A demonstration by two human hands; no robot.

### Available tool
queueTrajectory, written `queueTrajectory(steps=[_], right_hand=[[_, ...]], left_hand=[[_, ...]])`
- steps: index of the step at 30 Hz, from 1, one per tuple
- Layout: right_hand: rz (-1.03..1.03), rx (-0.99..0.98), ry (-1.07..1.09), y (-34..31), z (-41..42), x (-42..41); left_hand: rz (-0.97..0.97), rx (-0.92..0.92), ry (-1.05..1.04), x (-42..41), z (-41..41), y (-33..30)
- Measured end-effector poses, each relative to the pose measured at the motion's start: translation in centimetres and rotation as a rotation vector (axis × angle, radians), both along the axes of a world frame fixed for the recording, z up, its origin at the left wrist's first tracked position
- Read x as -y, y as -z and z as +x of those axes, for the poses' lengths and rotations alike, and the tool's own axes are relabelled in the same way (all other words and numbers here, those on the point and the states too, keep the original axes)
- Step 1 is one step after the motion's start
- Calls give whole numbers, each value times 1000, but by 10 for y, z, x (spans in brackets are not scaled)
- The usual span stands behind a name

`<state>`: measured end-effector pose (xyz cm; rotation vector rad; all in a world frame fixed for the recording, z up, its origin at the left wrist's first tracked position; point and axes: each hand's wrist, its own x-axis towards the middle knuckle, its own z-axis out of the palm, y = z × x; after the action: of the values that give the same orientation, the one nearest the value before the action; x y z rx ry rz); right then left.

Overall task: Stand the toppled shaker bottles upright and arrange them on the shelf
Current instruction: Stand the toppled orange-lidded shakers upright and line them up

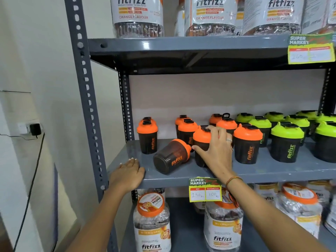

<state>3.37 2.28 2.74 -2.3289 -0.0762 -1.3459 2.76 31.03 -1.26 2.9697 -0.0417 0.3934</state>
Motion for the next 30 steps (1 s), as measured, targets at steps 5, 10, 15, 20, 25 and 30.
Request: queueTrajectory(steps=[5,10,15,20,25,30], right_hand=[[4,71,-13,-2,-7,-2],[-325,95,-334,-20,-23,-29],[-861,-238,-332,-20,-16,-58],[-945,-339,-437,-22,1,-64],[-1134,-151,-369,-31,6,-77],[-1442,67,-231,-40,-2,-107]], left_hand=[[-1,-1,-5,-1,1,2],[5,-3,3,-1,1,1],[-5,-15,21,-1,-2,-1],[-23,-72,61,-6,1,-4],[-8,-71,58,-8,1,-2],[-20,-85,68,-9,1,-5]])
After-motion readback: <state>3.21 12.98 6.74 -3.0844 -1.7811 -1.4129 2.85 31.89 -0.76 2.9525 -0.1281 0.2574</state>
